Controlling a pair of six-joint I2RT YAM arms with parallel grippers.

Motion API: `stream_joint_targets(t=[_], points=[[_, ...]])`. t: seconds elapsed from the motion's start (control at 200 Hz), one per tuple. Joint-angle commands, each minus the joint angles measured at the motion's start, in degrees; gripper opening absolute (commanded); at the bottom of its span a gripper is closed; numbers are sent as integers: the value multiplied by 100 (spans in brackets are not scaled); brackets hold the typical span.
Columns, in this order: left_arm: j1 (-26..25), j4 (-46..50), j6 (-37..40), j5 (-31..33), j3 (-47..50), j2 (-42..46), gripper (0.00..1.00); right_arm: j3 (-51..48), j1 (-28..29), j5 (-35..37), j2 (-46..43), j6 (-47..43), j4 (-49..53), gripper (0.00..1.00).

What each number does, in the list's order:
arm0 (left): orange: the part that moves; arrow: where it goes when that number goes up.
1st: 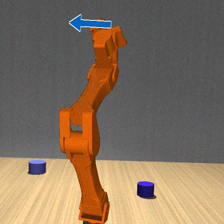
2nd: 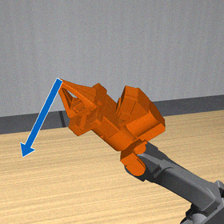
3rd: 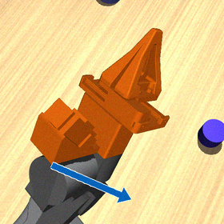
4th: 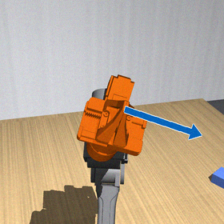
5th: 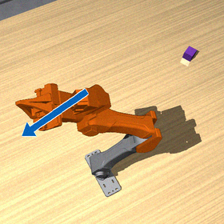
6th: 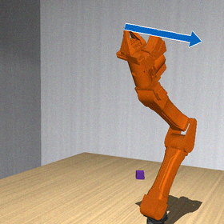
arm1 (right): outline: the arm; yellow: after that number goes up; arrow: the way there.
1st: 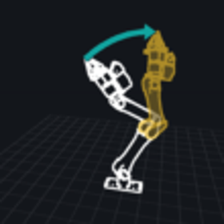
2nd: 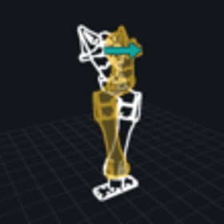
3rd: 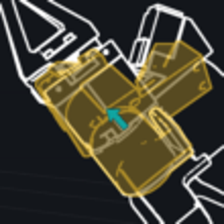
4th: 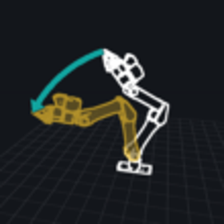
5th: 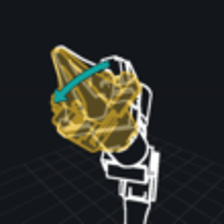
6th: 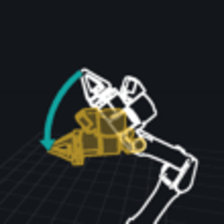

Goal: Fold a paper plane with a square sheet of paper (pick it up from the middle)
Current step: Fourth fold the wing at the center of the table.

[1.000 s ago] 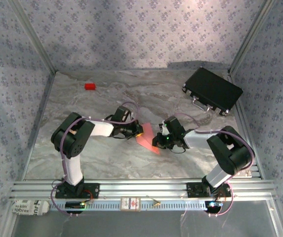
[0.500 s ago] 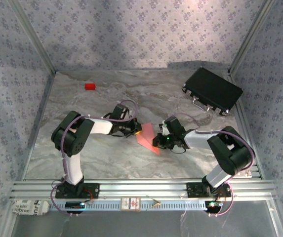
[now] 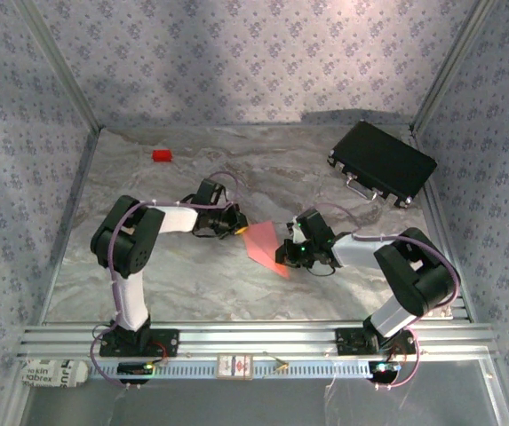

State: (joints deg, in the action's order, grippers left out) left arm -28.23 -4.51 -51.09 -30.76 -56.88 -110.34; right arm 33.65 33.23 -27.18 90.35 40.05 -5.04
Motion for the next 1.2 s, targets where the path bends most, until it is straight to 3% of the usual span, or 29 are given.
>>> stream_joint_targets(t=[0.0,0.365,0.55,0.835,1.194], points=[[150,695,294,630,-280,-189,1,-236,-37,382,133,-162,1330,0],[74,1157,390,739,-509,373,2,-71,-67,266,212,-264,1395,0],[-405,702,223,662,-218,786,3,-34,-76,266,204,-253,1420,0],[-1142,73,-30,335,-200,56,3,-45,-89,215,99,-231,1405,0],[-1113,-44,-129,571,285,-391,0,448,-144,-428,-387,-192,1173,0]])
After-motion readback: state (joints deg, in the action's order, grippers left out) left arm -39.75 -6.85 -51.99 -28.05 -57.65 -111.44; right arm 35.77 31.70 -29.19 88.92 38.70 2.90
